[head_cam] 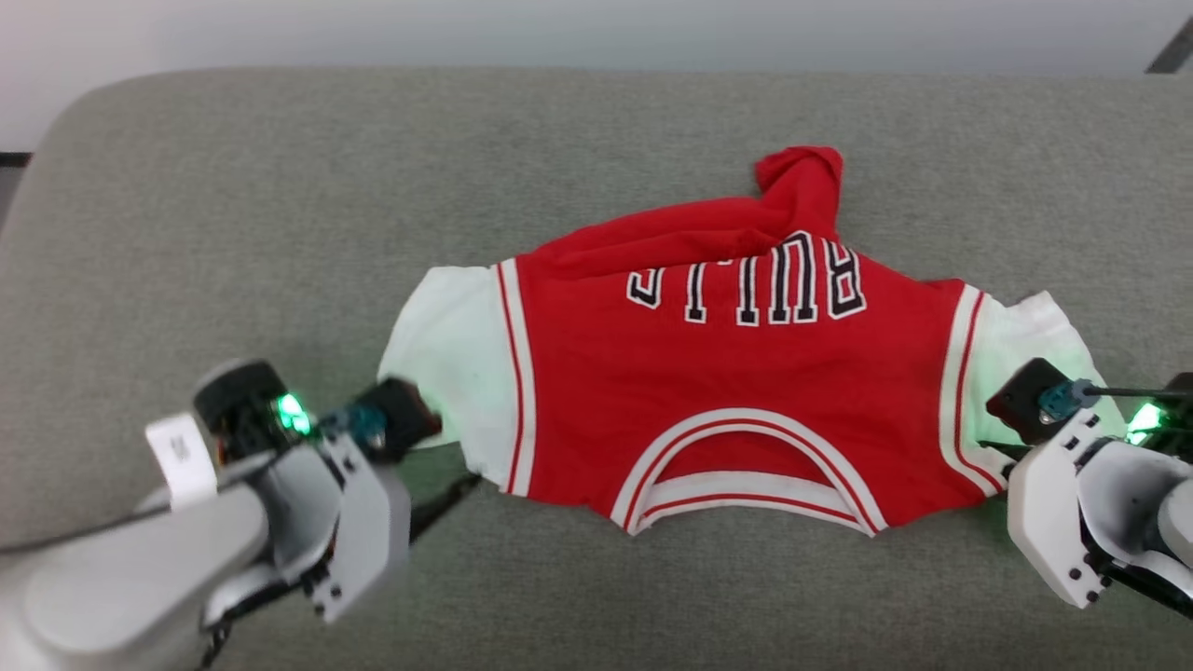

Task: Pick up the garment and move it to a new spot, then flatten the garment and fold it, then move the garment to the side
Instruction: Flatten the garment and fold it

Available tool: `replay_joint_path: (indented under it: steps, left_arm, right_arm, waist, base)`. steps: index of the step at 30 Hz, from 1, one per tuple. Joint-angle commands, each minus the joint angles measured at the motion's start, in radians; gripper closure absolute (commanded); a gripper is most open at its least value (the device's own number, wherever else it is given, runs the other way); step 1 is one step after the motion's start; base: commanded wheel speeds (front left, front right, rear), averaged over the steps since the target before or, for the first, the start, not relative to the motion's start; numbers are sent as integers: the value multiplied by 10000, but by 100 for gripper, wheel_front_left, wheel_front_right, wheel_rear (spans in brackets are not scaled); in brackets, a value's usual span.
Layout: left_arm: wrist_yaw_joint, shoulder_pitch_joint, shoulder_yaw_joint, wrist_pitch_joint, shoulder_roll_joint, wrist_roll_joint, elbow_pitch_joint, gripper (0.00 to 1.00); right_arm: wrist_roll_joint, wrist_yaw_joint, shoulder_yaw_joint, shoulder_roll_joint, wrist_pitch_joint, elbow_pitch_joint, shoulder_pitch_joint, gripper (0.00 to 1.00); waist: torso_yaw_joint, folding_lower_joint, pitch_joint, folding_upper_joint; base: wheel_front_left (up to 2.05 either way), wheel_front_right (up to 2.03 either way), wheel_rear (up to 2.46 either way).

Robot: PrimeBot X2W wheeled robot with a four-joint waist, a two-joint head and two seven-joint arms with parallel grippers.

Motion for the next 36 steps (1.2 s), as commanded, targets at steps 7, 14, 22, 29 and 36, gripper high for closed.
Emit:
replay_joint_path:
  steps: [7, 14, 22, 29, 36]
  left_arm:
    - [17, -156, -229, 577, -552, -228, 548, 0]
    - [24, 17, -262, 768, -864, 118, 1492, 0]
    - [66, 267, -303, 819, -863, 369, 1990, 67]
    - [43, 240, -304, 303, -937, -73, 2250, 100]
    - [20, -440, -240, -1899, -501, -1392, 2637, 100]
  right_arm:
    - [99, 1, 679, 260, -158, 577, -322, 100]
    - [248, -5, 996, 415, -349, 878, -642, 100]
    - [422, -11, 1256, 502, -635, 1100, -900, 100]
    - [362, -10, 1209, 480, -1339, 1027, -1111, 100]
    - [857, 0, -304, 180, -2540, 346, -497, 100]
  waist:
    - [-492, 0, 269, -1]
    - [-592, 0, 424, -1]
    - [-597, 0, 395, -1]
    - [-604, 0, 267, -1]
    - [-668, 0, -72, -1]
  base:
    - [0, 0, 0]
    - [0, 0, 0]
    - [0, 0, 0]
    - [0, 0, 0]
    - [0, 0, 0]
